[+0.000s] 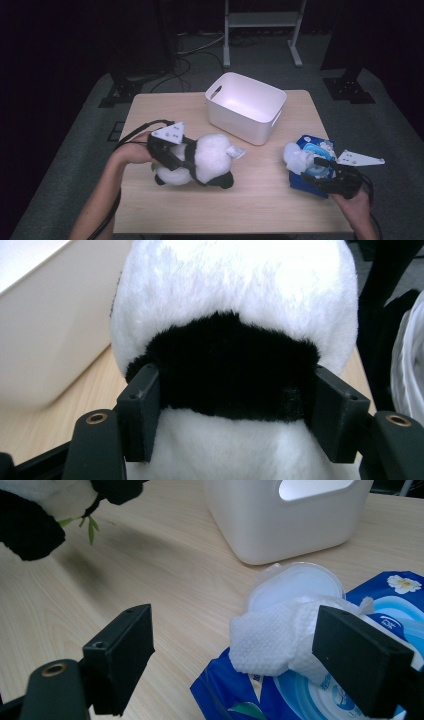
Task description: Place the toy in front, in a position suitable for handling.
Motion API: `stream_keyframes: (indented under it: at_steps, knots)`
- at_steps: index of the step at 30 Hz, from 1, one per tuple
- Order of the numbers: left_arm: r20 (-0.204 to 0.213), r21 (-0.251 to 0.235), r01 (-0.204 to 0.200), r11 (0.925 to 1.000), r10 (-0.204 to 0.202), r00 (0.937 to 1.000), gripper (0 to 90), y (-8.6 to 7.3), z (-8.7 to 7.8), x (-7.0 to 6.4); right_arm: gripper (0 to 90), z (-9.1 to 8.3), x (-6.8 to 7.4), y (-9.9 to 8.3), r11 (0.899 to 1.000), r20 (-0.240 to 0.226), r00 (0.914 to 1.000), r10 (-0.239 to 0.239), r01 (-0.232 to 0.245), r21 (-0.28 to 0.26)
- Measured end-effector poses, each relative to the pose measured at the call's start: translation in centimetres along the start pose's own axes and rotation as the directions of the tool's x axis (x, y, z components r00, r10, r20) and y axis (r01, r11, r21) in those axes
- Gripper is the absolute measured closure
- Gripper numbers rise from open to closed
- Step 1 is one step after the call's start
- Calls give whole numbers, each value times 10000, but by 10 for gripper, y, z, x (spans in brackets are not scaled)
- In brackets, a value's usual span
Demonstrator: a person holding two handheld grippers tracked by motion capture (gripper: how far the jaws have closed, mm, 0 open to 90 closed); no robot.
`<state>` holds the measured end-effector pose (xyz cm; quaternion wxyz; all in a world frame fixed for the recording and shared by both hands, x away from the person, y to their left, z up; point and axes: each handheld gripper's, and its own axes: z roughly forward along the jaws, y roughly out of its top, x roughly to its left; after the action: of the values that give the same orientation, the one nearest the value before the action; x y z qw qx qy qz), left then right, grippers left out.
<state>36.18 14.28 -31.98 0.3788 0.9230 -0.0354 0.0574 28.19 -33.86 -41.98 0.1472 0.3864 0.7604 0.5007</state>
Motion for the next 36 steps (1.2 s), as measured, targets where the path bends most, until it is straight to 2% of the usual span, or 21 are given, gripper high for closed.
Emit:
stream_keyframes:
  at_steps: [2, 3, 4, 6, 8, 9, 11, 12, 13, 14, 15, 16, 17, 18, 19, 20, 23, 29, 32, 33, 36]
  knots:
    - [180, -53, -67, 10000, 68, 9998, 315, 11, 14, 2, 154, 0, 0, 0, 10000, -17, 10000, -3, 3, 1]
    - [334, -203, -58, 9998, 65, 9994, 315, 20, 28, 3, 154, 0, 0, 0, 10000, -10, 10000, -18, 18, 6]
    - [334, -203, -58, 9998, 65, 9994, 315, 20, 28, 3, 154, 0, 0, 0, 10000, -10, 10000, -18, 18, 6]
    - [478, -216, -2, 9998, 13, 9989, 314, 26, 39, 4, 154, 0, 0, 0, 10000, -20, 10000, -53, 53, 9]
    - [653, -215, 215, 9995, -201, 9977, 314, 30, 55, 3, 154, 0, 1, 0, 9999, -3, 10000, -96, 96, 47]
    - [829, -96, 345, 9994, -336, 9960, 314, 32, 68, 2, 154, 0, 1, 0, 9999, -16, 9999, -101, 101, 68]
    - [915, 23, 518, 9987, -518, 9945, 313, 32, 79, 1, 154, 1, 0, 0, 9999, -16, 9999, -113, 113, 94]
    - [915, 23, 518, 9987, -518, 9945, 313, 32, 79, 1, 154, 1, 0, 0, 9999, -16, 9999, -113, 113, 94]
    - [844, 227, 660, 9976, -677, 9941, 313, 30, 91, -1, 154, 1, 0, -1, 9998, -18, 9999, -140, 140, 114]
    - [844, 227, 660, 9976, -677, 9941, 311, 30, 91, -1, 154, 1, 0, -1, 9998, -18, 9999, -140, 140, 114]
    - [726, 520, 707, 9961, -743, 9946, 309, 28, 99, -4, 154, 2, 0, -1, 9997, -23, 9999, -156, 156, 160]
    - [726, 520, 707, 9961, -743, 9946, 308, 28, 99, -4, 154, 2, 0, -1, 9997, -26, 9999, -158, 159, 181]
    - [686, 796, 743, 9941, -798, 9944, 304, 24, 107, -7, 154, 3, 0, -2, 9997, -20, 9999, -152, 152, 202]
    - [686, 796, 743, 9941, -798, 9944, 298, 24, 107, -7, 154, 3, 0, -2, 9997, -20, 9999, -152, 152, 202]
    - [667, 1002, 782, 9919, -852, 9941, 289, 18, 115, -12, 154, 3, 0, -1, 9996, -38, 9999, -168, 169, 221]
    - [667, 1002, 782, 9919, -852, 9941, 276, 18, 115, -12, 154, 4, 1, -2, 9995, -35, 9998, -201, 202, 228]
    - [631, 397, 1203, 9919, -1227, 9904, 252, 11, 113, -13, 154, 5, 1, -2, 9993, -42, 9998, -210, 211, 311]
    - [836, 146, 1508, 9885, -1515, 9849, 190, 11, 106, -13, 154, 9, 4, -1, 9985, -18, 9995, -319, 319, 449]
    - [905, -205, 1512, 9883, -1488, 9847, 177, 14, 98, -12, 154, 9, 4, -1, 9986, -10, 9995, -312, 312, 423]
    - [702, -292, 1465, 9888, -1442, 9871, 165, 17, 93, -11, 154, 9, 4, -1, 9986, 2, 9996, -297, 296, 430]
    - [613, -344, 1500, 9881, -1477, 9871, 164, 18, 87, -10, 154, 10, 4, -1, 9986, 3, 9996, -284, 284, 448]
